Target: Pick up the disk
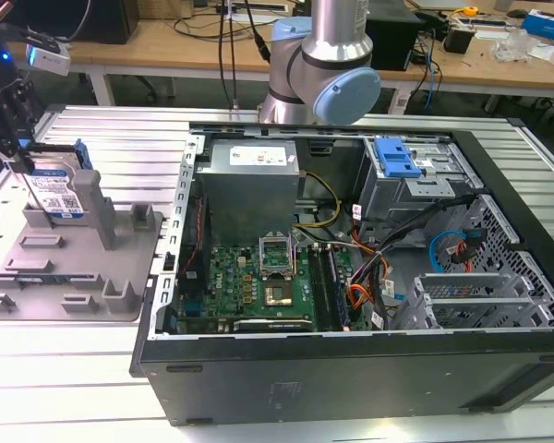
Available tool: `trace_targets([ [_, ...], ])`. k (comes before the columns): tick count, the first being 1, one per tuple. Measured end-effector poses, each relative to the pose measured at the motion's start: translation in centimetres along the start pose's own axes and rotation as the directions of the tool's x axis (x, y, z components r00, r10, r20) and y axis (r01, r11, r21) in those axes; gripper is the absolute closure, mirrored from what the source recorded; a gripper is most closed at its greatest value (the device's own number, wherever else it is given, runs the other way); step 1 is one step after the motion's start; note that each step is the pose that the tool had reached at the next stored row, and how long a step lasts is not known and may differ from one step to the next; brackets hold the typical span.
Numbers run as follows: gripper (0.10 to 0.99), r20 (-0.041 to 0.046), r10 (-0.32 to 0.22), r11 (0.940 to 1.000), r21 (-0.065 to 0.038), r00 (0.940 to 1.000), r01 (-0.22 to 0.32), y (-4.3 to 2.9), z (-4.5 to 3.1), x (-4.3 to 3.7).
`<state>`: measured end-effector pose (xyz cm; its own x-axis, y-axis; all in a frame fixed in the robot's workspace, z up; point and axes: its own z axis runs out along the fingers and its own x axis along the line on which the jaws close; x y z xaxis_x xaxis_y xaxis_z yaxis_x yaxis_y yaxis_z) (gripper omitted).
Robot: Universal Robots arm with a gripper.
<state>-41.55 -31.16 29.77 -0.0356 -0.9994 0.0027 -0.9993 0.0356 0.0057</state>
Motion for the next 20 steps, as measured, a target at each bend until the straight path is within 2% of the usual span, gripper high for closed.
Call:
trace_targets([
  [4, 0.718, 0.0000, -0.002, 1.0000, 0.000, 1.0000, 0.002, 0.00, -0.14, 0.00],
  [9, 0.718, 0.0000, -0.008, 1.0000, 0.000, 1.0000, 0.008, 0.00, -0.97, 0.00],
  [13, 0.718, -0.0001, -0.015, 0.9999, -0.001, 0.9999, 0.015, -0.04, -2.58, 0.00],
  [18, 0.718, -0.0001, -0.019, 0.9998, -0.001, 0.9998, 0.019, -0.04, -4.13, 0.01],
  [19, 0.718, -0.0001, -0.020, 0.9998, -0.001, 0.9998, 0.020, -0.04, -4.88, 0.01],
  [20, 0.718, -0.0001, -0.020, 0.9998, -0.001, 0.9998, 0.020, -0.05, -5.24, 0.01],
])
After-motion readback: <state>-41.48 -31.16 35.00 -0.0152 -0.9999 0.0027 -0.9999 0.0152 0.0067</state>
